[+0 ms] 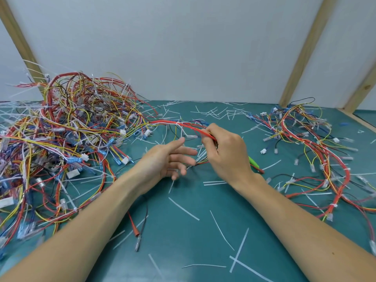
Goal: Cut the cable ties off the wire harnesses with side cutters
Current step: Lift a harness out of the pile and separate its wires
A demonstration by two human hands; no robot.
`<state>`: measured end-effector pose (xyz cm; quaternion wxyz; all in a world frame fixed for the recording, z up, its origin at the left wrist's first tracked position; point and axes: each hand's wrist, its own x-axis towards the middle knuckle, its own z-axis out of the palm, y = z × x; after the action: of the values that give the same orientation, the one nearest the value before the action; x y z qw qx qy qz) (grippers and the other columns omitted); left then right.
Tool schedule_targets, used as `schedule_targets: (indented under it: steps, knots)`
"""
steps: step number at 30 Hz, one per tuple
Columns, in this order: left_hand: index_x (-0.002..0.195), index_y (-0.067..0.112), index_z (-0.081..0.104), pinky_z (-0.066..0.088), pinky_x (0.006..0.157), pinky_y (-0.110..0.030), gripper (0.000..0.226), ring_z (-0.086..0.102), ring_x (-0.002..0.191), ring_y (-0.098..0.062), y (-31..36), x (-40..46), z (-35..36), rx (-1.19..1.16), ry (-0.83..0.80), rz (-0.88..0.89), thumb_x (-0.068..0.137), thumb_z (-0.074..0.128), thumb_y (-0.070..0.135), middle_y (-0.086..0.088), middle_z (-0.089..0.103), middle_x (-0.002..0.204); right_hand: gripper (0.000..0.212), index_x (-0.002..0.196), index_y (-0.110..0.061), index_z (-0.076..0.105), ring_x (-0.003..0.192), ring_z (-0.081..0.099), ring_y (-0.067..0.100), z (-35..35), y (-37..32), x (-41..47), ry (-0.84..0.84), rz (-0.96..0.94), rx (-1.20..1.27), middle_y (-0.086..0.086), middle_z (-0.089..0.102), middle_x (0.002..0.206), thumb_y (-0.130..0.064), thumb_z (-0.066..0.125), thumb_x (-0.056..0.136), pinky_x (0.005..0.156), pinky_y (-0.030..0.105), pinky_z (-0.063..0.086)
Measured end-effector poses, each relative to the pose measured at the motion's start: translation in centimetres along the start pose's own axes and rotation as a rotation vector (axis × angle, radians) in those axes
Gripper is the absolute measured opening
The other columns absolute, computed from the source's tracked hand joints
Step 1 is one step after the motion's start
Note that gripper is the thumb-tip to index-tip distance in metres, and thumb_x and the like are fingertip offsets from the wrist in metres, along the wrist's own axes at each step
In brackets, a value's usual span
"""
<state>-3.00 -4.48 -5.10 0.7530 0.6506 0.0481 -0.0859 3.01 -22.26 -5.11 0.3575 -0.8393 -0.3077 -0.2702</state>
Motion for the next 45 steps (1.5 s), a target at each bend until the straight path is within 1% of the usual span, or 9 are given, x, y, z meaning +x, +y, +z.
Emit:
schedule_targets:
  steps: [6, 11, 16, 19, 27, 31, 35, 41, 45]
  knots:
    - [0.109, 0.029, 0.076, 0.042, 0.046, -0.023, 0.025, 0.056, 0.052, -0.017, -0.1, -0.2, 0.5, 0.005, 0.064, 0.297, 0.091, 0.063, 0.041, -0.008, 0.071, 0.086, 0.020, 0.084, -0.016, 0.057, 0.065, 0.054, 0.030, -0.1, -0.7, -0.1, -0.031, -0.067, -0.090, -0.005, 0.054, 0.068, -0.024, 0.059, 0.102, 0.053, 0.037, 0.041]
    - [0.097, 0.017, 0.077, 0.047, 0.048, -0.024, 0.021, 0.060, 0.057, -0.019, 0.0, -0.4, 0.8, 0.005, 0.116, 0.378, 0.085, 0.073, 0.034, -0.007, 0.068, 0.081, 0.017, 0.087, -0.016, 0.061, 0.068, 0.061, 0.032, 0.0, -1.4, -0.4, -0.105, -0.154, -0.133, -0.003, 0.065, 0.073, -0.025, 0.055, 0.100, 0.052, 0.035, 0.037]
    - [0.073, 0.020, 0.075, 0.051, 0.049, -0.024, 0.025, 0.068, 0.062, -0.019, -0.2, -0.3, 1.0, 0.044, 0.251, 0.397, 0.088, 0.072, 0.039, -0.007, 0.071, 0.075, 0.019, 0.086, -0.017, 0.061, 0.066, 0.062, 0.029, 0.0, -1.7, -0.6, -0.148, -0.174, -0.134, -0.006, 0.060, 0.067, -0.026, 0.057, 0.102, 0.057, 0.031, 0.028]
    - [0.079, 0.012, 0.071, 0.052, 0.051, -0.025, 0.026, 0.069, 0.064, -0.018, -0.2, -0.3, 0.9, 0.034, 0.269, 0.390, 0.087, 0.067, 0.037, -0.007, 0.070, 0.073, 0.021, 0.086, -0.019, 0.060, 0.068, 0.063, 0.027, 0.1, -1.6, -0.7, -0.178, -0.165, -0.127, -0.013, 0.045, 0.066, -0.030, 0.055, 0.104, 0.059, 0.032, 0.029]
    - [0.099, 0.003, 0.056, 0.049, 0.047, -0.023, 0.024, 0.069, 0.066, -0.016, -0.3, -0.1, 0.4, 0.011, 0.277, 0.301, 0.107, 0.045, 0.023, -0.014, 0.070, 0.087, 0.039, 0.080, -0.022, 0.058, 0.067, 0.054, 0.019, 0.5, -0.6, -0.5, -0.163, -0.093, -0.145, -0.011, 0.052, 0.065, -0.055, 0.053, 0.100, 0.057, 0.033, 0.030]
    - [0.096, 0.007, 0.051, 0.051, 0.045, -0.022, 0.025, 0.072, 0.065, -0.014, -0.1, 0.1, 0.1, -0.036, 0.300, 0.288, 0.109, 0.037, 0.023, -0.009, 0.077, 0.086, 0.048, 0.075, -0.023, 0.055, 0.063, 0.047, 0.015, 0.5, -0.2, -0.4, -0.163, -0.020, -0.119, -0.010, 0.053, 0.063, -0.067, 0.049, 0.093, 0.056, 0.031, 0.034]
    - [0.090, 0.011, 0.051, 0.051, 0.045, -0.020, 0.028, 0.072, 0.062, -0.012, 0.0, 0.2, -0.2, -0.093, 0.357, 0.288, 0.110, 0.035, 0.022, -0.002, 0.077, 0.077, 0.043, 0.077, -0.025, 0.062, 0.068, 0.061, 0.006, 0.4, 0.3, -0.3, -0.229, 0.069, 0.050, -0.013, 0.065, 0.069, -0.067, 0.061, 0.087, 0.066, 0.033, 0.049]
    - [0.087, 0.014, 0.049, 0.050, 0.043, -0.021, 0.028, 0.071, 0.060, -0.013, 0.5, 0.4, -1.3, -0.248, 0.462, 0.325, 0.110, 0.036, 0.024, 0.003, 0.067, 0.063, 0.045, 0.119, -0.031, 0.054, 0.082, 0.065, 0.001, 0.6, 0.6, -0.4, -0.258, 0.062, 0.037, -0.018, 0.070, 0.092, -0.052, 0.075, 0.084, 0.076, 0.029, 0.052]
    - [0.085, 0.015, 0.051, 0.050, 0.043, -0.022, 0.030, 0.071, 0.060, -0.013, 1.0, 0.4, -2.0, -0.337, 0.490, 0.346, 0.109, 0.038, 0.025, 0.003, 0.066, 0.062, 0.008, 0.094, -0.024, 0.069, 0.071, 0.067, 0.010, 0.9, 0.7, -0.2, -0.203, 0.132, 0.167, -0.012, 0.072, 0.077, -0.030, 0.074, 0.090, 0.076, 0.032, 0.054]
